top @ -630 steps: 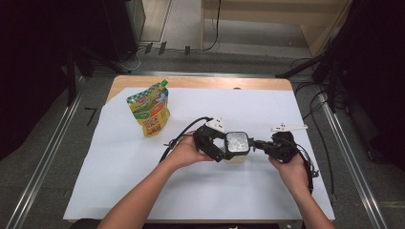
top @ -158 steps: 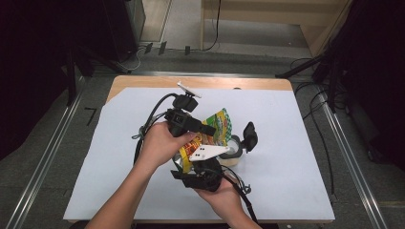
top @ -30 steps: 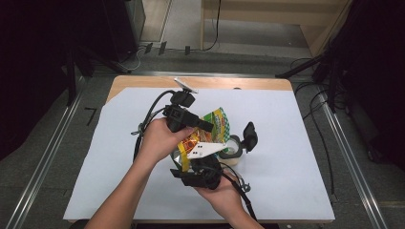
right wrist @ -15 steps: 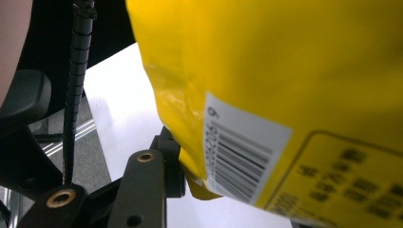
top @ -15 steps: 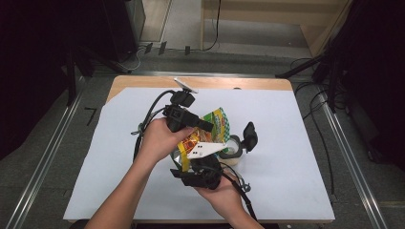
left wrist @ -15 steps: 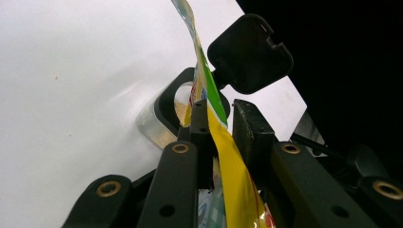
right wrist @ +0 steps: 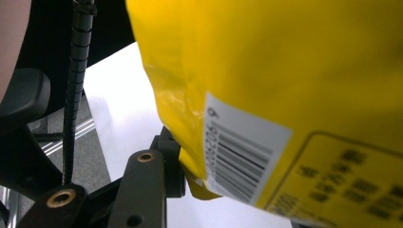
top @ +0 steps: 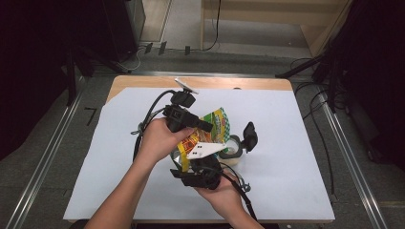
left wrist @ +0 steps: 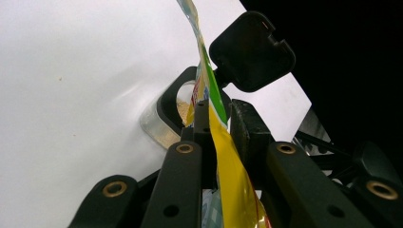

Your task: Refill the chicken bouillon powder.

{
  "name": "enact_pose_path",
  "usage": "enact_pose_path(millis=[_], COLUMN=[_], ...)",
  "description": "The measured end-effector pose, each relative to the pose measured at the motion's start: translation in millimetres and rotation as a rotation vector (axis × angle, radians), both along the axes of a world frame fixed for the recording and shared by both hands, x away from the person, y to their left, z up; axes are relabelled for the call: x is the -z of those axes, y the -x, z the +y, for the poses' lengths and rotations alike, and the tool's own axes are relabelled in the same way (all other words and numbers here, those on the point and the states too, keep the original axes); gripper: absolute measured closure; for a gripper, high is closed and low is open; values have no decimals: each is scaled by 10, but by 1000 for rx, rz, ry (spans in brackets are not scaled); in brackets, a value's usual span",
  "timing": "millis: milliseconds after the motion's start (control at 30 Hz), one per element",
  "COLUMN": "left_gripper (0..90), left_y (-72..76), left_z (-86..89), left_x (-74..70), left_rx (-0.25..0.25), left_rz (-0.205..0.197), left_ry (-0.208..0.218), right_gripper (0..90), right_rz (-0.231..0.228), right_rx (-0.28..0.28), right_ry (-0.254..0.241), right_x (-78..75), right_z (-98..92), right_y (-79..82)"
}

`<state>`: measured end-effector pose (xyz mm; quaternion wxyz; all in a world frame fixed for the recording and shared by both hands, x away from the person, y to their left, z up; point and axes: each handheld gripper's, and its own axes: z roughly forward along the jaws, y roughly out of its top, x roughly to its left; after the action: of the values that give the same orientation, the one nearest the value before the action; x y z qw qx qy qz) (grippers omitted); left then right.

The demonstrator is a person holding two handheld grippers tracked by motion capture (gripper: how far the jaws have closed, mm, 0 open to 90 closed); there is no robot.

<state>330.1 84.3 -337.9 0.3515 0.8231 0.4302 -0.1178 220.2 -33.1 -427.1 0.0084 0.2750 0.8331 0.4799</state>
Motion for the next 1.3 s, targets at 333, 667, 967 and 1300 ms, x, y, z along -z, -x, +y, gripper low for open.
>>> enact_pose_path(millis=[333,667,967,1300], left_gripper=[834,835,835,835], left_y=[5,0,6,-22], left_z=[-2,-1,-5,-17], left_x=[-4,1,-1,-5], left_rx=[4,-2,-1,10], left_rz=[-7,0,-2,16], left_ry=[-8,-3,-6,-18], right_gripper=[626,627,628,628], right_rz=[-2,-2,-5,-7], right_rx=[0,-1,-1,-4], right_ry=[0,-3,-2,-2], right_x=[2,5,9,17], right_z=[2,-1,-3,-10], right_y=[2,-1,0,-8])
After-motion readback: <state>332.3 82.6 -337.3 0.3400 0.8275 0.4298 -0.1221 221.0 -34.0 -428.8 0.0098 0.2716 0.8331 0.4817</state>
